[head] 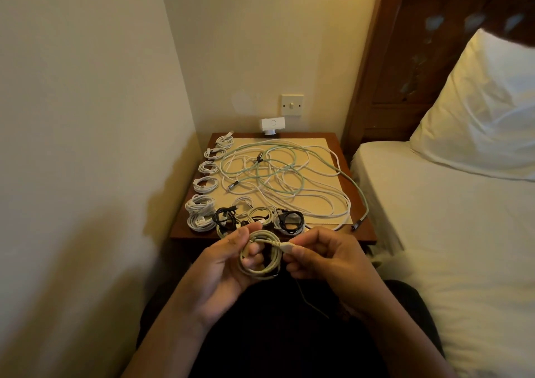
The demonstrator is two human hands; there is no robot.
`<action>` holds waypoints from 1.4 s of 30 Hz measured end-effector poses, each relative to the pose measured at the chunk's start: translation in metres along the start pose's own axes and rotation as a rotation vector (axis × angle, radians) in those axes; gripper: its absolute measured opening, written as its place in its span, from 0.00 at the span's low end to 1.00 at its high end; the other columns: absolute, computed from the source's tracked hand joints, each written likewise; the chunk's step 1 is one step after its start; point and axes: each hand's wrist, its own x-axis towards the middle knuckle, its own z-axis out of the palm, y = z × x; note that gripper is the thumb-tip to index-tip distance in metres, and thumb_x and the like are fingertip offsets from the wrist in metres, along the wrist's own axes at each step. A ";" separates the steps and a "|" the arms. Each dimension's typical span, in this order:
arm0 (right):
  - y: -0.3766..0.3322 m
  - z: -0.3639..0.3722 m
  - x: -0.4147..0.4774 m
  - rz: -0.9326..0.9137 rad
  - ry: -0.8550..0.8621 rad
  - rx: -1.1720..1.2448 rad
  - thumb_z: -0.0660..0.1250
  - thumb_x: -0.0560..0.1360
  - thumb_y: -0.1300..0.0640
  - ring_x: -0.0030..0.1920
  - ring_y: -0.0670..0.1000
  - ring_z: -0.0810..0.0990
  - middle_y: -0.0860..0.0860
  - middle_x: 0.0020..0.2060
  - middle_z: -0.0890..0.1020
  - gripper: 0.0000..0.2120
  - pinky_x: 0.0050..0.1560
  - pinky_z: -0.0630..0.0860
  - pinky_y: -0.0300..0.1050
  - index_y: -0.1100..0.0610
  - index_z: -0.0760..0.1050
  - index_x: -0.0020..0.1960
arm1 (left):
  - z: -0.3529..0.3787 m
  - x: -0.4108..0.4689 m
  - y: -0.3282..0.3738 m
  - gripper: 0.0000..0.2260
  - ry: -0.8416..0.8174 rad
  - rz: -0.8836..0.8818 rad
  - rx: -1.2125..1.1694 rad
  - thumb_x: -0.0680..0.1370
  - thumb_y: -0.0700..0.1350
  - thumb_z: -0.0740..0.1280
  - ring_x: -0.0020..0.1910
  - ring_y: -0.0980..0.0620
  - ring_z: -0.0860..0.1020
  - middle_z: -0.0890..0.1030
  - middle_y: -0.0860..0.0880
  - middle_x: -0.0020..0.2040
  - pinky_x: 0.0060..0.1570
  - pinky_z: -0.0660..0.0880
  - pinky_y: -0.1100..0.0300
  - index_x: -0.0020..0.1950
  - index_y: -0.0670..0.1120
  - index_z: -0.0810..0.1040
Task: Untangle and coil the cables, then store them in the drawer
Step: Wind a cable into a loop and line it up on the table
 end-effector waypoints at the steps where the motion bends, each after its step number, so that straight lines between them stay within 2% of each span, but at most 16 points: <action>1: 0.001 -0.002 -0.001 0.008 -0.027 0.080 0.73 0.73 0.59 0.43 0.55 0.86 0.60 0.44 0.87 0.08 0.44 0.84 0.45 0.60 0.83 0.50 | 0.001 -0.001 0.000 0.12 -0.019 -0.006 -0.002 0.81 0.41 0.62 0.29 0.54 0.70 0.72 0.46 0.35 0.35 0.72 0.61 0.56 0.39 0.83; 5: 0.008 -0.006 -0.001 0.033 -0.084 0.208 0.72 0.73 0.58 0.44 0.54 0.85 0.59 0.44 0.86 0.05 0.46 0.83 0.46 0.58 0.83 0.47 | 0.009 0.001 -0.001 0.11 -0.053 -0.045 -0.073 0.81 0.43 0.62 0.29 0.53 0.69 0.71 0.46 0.35 0.35 0.74 0.60 0.58 0.39 0.79; 7: 0.012 -0.007 0.002 -0.033 0.002 -0.036 0.72 0.76 0.56 0.49 0.52 0.86 0.53 0.46 0.87 0.02 0.52 0.83 0.48 0.53 0.82 0.48 | 0.014 0.002 -0.008 0.11 -0.044 -0.048 -0.113 0.82 0.43 0.61 0.29 0.53 0.70 0.71 0.46 0.36 0.36 0.75 0.61 0.61 0.39 0.76; 10: 0.011 -0.006 -0.001 -0.152 0.117 -0.559 0.70 0.80 0.52 0.50 0.42 0.83 0.41 0.46 0.85 0.04 0.51 0.80 0.38 0.45 0.82 0.52 | 0.016 0.005 -0.019 0.12 0.024 -0.016 -0.102 0.82 0.43 0.60 0.29 0.54 0.68 0.69 0.47 0.35 0.37 0.70 0.60 0.61 0.39 0.76; 13: 0.011 0.002 -0.007 -0.161 0.036 -0.743 0.66 0.83 0.52 0.51 0.37 0.82 0.37 0.48 0.84 0.10 0.53 0.80 0.38 0.42 0.81 0.61 | 0.015 0.005 -0.023 0.11 0.089 0.010 -0.005 0.84 0.42 0.58 0.29 0.53 0.67 0.68 0.47 0.32 0.34 0.66 0.61 0.58 0.38 0.76; 15: 0.015 0.004 -0.008 -0.107 -0.011 -0.687 0.64 0.83 0.53 0.52 0.38 0.82 0.37 0.49 0.85 0.12 0.54 0.80 0.40 0.42 0.81 0.63 | 0.016 0.005 -0.023 0.11 0.104 0.023 0.034 0.84 0.41 0.56 0.29 0.53 0.65 0.66 0.47 0.31 0.32 0.65 0.62 0.56 0.39 0.76; 18: 0.012 0.001 -0.009 0.016 -0.005 -0.404 0.65 0.83 0.55 0.53 0.43 0.84 0.42 0.50 0.87 0.12 0.57 0.81 0.44 0.43 0.84 0.60 | 0.019 0.003 -0.020 0.10 0.103 -0.007 0.003 0.83 0.41 0.57 0.28 0.53 0.61 0.62 0.48 0.28 0.33 0.61 0.61 0.54 0.38 0.76; 22: 0.009 -0.003 -0.010 0.168 -0.042 -0.119 0.67 0.81 0.57 0.52 0.49 0.85 0.51 0.51 0.88 0.12 0.55 0.79 0.45 0.46 0.87 0.56 | 0.018 0.001 -0.021 0.08 0.119 -0.039 0.013 0.77 0.42 0.65 0.27 0.52 0.63 0.60 0.48 0.28 0.36 0.61 0.58 0.50 0.38 0.78; 26: 0.011 -0.001 -0.011 0.227 0.015 0.064 0.67 0.81 0.59 0.48 0.51 0.85 0.56 0.50 0.87 0.10 0.52 0.80 0.45 0.51 0.88 0.53 | 0.007 0.002 -0.022 0.18 0.045 -0.052 0.064 0.70 0.34 0.71 0.33 0.49 0.73 0.73 0.43 0.36 0.40 0.72 0.57 0.59 0.38 0.75; 29: 0.009 -0.003 -0.009 0.255 0.085 0.180 0.67 0.81 0.60 0.50 0.55 0.86 0.59 0.51 0.87 0.10 0.51 0.81 0.47 0.55 0.88 0.52 | 0.005 -0.002 -0.025 0.14 0.119 0.022 0.446 0.76 0.35 0.70 0.43 0.47 0.82 0.84 0.43 0.46 0.47 0.79 0.54 0.62 0.41 0.77; 31: 0.007 -0.004 -0.009 0.258 0.113 0.219 0.66 0.81 0.61 0.53 0.56 0.87 0.58 0.51 0.87 0.10 0.52 0.81 0.49 0.56 0.87 0.52 | 0.004 -0.006 -0.026 0.11 0.217 0.175 0.805 0.78 0.38 0.72 0.49 0.49 0.84 0.86 0.48 0.48 0.51 0.81 0.56 0.58 0.48 0.80; 32: 0.007 -0.004 -0.010 0.263 0.116 0.225 0.66 0.81 0.61 0.53 0.56 0.87 0.58 0.51 0.87 0.10 0.53 0.81 0.50 0.57 0.86 0.53 | 0.003 -0.007 -0.026 0.10 0.239 0.241 0.896 0.77 0.39 0.73 0.50 0.51 0.84 0.86 0.49 0.49 0.53 0.81 0.55 0.57 0.50 0.81; 35: 0.009 0.001 -0.010 0.269 0.152 0.176 0.65 0.82 0.62 0.53 0.56 0.87 0.56 0.51 0.87 0.09 0.52 0.83 0.51 0.55 0.82 0.57 | 0.005 -0.010 -0.026 0.11 0.231 0.288 0.920 0.78 0.38 0.72 0.51 0.52 0.85 0.86 0.50 0.50 0.55 0.82 0.49 0.58 0.51 0.82; 37: 0.010 0.005 -0.010 0.237 0.193 0.125 0.65 0.82 0.62 0.52 0.56 0.87 0.56 0.51 0.87 0.08 0.51 0.83 0.52 0.54 0.81 0.55 | 0.007 -0.011 -0.027 0.12 0.210 0.277 0.926 0.79 0.39 0.71 0.52 0.54 0.84 0.86 0.51 0.51 0.56 0.82 0.49 0.60 0.53 0.82; 40: 0.009 0.007 -0.013 0.190 0.190 0.049 0.67 0.81 0.61 0.51 0.54 0.87 0.55 0.49 0.87 0.05 0.55 0.84 0.54 0.55 0.81 0.54 | 0.009 -0.013 -0.029 0.12 0.206 0.280 0.956 0.81 0.39 0.68 0.53 0.56 0.84 0.86 0.53 0.52 0.55 0.82 0.53 0.60 0.55 0.83; 42: 0.007 0.008 -0.015 0.151 0.167 -0.028 0.70 0.80 0.59 0.50 0.53 0.87 0.54 0.47 0.87 0.04 0.55 0.84 0.53 0.57 0.80 0.53 | 0.012 -0.014 -0.029 0.13 0.202 0.270 0.953 0.82 0.38 0.66 0.53 0.55 0.84 0.86 0.53 0.50 0.51 0.81 0.59 0.60 0.54 0.83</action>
